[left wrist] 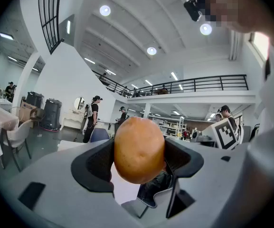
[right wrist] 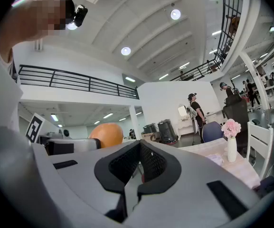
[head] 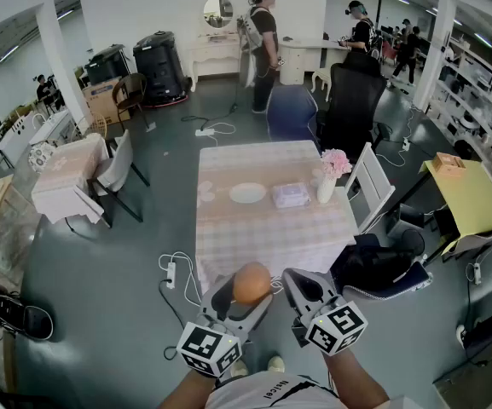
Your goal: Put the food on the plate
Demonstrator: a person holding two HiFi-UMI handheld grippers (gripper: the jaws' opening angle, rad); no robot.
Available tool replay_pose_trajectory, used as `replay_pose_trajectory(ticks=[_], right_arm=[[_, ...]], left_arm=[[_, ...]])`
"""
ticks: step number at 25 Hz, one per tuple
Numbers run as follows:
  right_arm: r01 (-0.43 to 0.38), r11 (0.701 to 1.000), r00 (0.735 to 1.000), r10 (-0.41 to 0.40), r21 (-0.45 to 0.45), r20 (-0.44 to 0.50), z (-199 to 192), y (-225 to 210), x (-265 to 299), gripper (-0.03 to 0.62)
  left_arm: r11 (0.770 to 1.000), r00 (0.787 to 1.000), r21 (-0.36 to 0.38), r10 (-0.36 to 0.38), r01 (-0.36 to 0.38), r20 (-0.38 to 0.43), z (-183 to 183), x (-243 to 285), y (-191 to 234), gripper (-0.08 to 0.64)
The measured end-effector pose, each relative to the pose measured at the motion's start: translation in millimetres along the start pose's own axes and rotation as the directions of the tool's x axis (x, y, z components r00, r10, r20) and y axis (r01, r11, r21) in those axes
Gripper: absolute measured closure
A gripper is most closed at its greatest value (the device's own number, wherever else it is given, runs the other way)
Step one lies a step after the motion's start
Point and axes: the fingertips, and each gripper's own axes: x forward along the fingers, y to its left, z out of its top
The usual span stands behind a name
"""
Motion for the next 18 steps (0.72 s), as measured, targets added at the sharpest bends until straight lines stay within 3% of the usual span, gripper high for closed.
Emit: replay_pose_trajectory(ticks=[14, 18], right_arm=[[-0.015, 1.0, 1.0, 0.015, 0.007, -0.001, -2.8, -2.4, -16.8, 0.577], [-0.046, 0.998, 0.999, 0.046, 0.045, 0.011, -2.4, -4.3, -19.8, 0.577]], left_arm=[[1.0, 1.0, 0.007, 0.011, -0.011, -0.006, -7.0, 0.4, -17.8, 0.227], [1.0, 1.0, 0.009, 0.021, -0.021, -0.006, -8.7, 3.1, -19.2, 0.227]])
